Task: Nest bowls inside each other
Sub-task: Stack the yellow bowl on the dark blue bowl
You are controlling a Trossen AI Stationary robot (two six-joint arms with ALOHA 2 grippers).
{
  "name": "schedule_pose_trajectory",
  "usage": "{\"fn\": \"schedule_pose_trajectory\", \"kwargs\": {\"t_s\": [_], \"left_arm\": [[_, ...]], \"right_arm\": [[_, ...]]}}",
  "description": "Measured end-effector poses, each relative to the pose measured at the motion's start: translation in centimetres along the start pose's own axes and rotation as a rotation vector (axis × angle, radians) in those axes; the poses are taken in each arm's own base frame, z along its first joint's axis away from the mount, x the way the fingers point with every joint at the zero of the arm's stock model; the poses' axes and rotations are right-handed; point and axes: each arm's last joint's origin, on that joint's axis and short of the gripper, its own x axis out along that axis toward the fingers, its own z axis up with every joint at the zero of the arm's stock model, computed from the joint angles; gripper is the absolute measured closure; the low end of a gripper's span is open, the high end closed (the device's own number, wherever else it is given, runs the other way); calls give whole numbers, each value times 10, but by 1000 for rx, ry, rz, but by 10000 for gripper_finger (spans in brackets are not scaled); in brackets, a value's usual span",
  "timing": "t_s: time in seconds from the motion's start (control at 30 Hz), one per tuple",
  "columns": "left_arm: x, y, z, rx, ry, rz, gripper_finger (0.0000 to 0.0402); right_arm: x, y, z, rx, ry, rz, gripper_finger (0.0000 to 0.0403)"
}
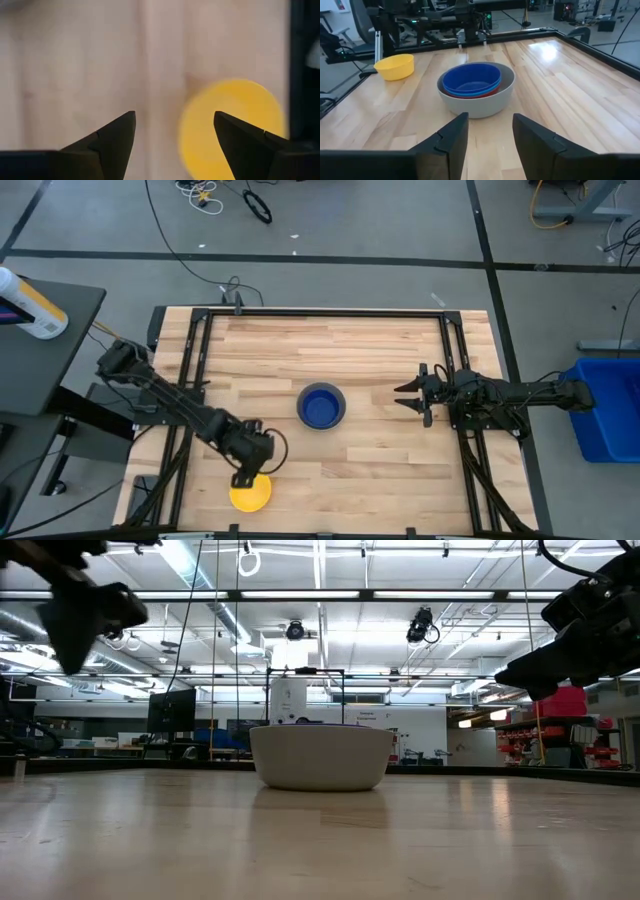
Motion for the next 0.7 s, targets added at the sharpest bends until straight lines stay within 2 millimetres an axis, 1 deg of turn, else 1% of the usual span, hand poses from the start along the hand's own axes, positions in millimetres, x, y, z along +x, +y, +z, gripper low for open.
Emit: {"fn": "schedule_pose_trajectory", "kwargs": {"t_s": [0.1, 0.23, 0.3, 0.43, 0.5, 0.7], "left_arm": [[2, -9, -5, -20, 26, -37, 128], [3, -13, -8, -29, 10, -24, 129], [10, -12, -11, -39, -13, -41, 129], [30, -6, -23, -82, -36, -110, 129], [38, -1, -29, -105, -24, -132, 129], [45, 4, -37, -139, 10, -140, 130]], "right_arm": [[0, 0, 0, 13, 0, 0, 241], [0, 0, 0, 18, 0, 0, 241], [0, 0, 0, 18, 0, 0, 240], [0, 0, 0, 18, 0, 0, 236], [0, 0, 0, 18, 0, 0, 235], [0, 0, 0, 18, 0, 0, 239]]}}
